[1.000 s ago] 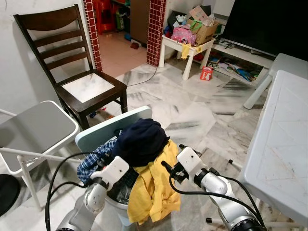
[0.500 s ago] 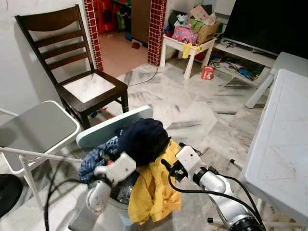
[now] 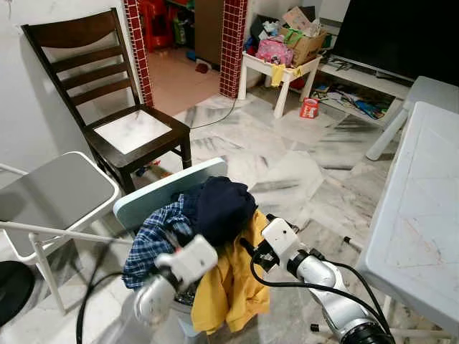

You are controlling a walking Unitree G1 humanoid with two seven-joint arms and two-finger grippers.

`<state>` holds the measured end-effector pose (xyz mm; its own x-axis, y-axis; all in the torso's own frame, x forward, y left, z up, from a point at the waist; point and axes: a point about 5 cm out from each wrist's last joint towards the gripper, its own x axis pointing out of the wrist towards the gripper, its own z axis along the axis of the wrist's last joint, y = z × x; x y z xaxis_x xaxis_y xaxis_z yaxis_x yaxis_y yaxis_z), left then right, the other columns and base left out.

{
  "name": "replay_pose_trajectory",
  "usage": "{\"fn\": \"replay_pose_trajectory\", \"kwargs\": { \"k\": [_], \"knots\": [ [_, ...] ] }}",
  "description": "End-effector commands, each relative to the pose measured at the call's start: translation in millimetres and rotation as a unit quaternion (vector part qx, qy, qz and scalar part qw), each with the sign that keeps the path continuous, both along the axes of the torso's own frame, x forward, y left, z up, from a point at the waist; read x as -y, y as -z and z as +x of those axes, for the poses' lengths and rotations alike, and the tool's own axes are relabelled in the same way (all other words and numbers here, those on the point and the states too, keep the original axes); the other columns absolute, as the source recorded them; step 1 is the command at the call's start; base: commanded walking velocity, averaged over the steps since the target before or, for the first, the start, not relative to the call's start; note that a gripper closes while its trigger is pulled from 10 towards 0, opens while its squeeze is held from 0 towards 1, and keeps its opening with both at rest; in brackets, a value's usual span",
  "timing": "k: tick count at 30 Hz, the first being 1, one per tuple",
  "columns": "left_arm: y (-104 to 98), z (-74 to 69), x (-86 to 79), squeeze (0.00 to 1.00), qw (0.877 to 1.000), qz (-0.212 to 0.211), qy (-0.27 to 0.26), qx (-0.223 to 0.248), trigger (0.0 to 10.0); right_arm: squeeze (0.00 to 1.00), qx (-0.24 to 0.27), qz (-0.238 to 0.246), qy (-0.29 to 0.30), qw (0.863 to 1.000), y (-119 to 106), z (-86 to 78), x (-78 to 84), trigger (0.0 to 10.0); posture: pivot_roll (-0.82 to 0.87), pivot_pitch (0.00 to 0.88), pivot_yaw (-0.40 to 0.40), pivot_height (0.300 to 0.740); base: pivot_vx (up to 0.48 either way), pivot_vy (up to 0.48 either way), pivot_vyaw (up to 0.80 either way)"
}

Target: Hang hanger

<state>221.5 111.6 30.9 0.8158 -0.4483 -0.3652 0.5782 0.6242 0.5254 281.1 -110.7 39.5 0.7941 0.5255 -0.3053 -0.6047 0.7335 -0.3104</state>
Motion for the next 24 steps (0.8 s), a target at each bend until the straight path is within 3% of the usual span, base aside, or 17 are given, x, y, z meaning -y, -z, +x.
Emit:
{"fn": "replay_pose_trajectory", "kwargs": {
  "k": [1, 4, 7, 11, 14, 15, 17, 20, 24],
  "knots": [
    [4, -1.8, -5.5, 1.00, 1.000, 0.001, -0.010, -0.023, 10.0, 0.00, 0.006, -0.005, -0.001, 1.000, -2, 2.4, 0.5, 10.0, 0.05, 0.000, -0.055, 0.740, 0.000, 0.000, 0.00],
    [4, -3.6, -9.0, 1.00, 0.999, 0.001, -0.012, -0.038, 10.0, 0.00, 0.007, -0.005, -0.003, 1.000, -2, 2.9, -0.1, 10.0, 0.05, 0.000, -0.057, 0.740, 0.000, 0.000, 0.00],
    [-3, 0.1, -8.4, 1.00, 1.000, -0.009, -0.016, -0.019, 10.0, 0.00, 0.006, -0.006, -0.004, 1.000, -2, 3.1, 0.3, 10.0, 0.06, 0.000, -0.059, 0.740, 0.000, 0.000, 0.00],
    [-26, 8.7, 1.0, 1.00, 0.998, -0.047, -0.001, 0.039, 10.0, 0.00, 0.006, -0.007, -0.006, 1.000, -2, 3.1, -0.5, 10.0, 0.06, 0.000, -0.061, 0.740, 0.000, 0.000, 0.00],
    [-52, 19.1, 6.0, 1.00, 0.991, -0.077, 0.001, 0.109, 10.0, 0.00, 0.006, -0.006, -0.008, 1.000, -2, 3.5, -2.8, 10.0, 0.06, 0.000, -0.059, 0.740, 0.000, 0.000, 0.00],
    [-52, 19.1, 6.0, 1.00, 0.991, -0.077, 0.001, 0.109, 10.0, 0.00, 0.006, -0.006, -0.008, 1.000, -2, 3.5, -2.8, 10.0, 0.06, 0.000, -0.059, 0.740, 0.000, 0.000, 0.00],
    [-67, 26.5, 0.7, 1.00, 0.984, -0.071, -0.018, 0.163, 10.0, 0.00, 0.007, -0.005, -0.008, 1.000, -2, 3.5, -3.6, 10.0, 0.06, 0.000, -0.059, 0.740, 0.000, 0.000, 0.00],
    [-80, 33.1, -6.5, 1.00, 0.977, -0.076, -0.042, 0.197, 10.0, 0.00, 0.007, -0.004, -0.007, 1.000, -1, 3.6, -3.9, 10.0, 0.06, 0.000, -0.052, 0.740, 0.000, 0.000, 0.00],
    [-87, 40.8, -15.3, 1.00, 0.972, -0.081, -0.073, 0.208, 10.0, 0.00, 0.007, -0.004, -0.007, 1.000, 0, 2.6, -4.1, 10.0, 0.06, 0.000, -0.050, 0.740, 0.000, 0.000, 0.00]
  ]
}}
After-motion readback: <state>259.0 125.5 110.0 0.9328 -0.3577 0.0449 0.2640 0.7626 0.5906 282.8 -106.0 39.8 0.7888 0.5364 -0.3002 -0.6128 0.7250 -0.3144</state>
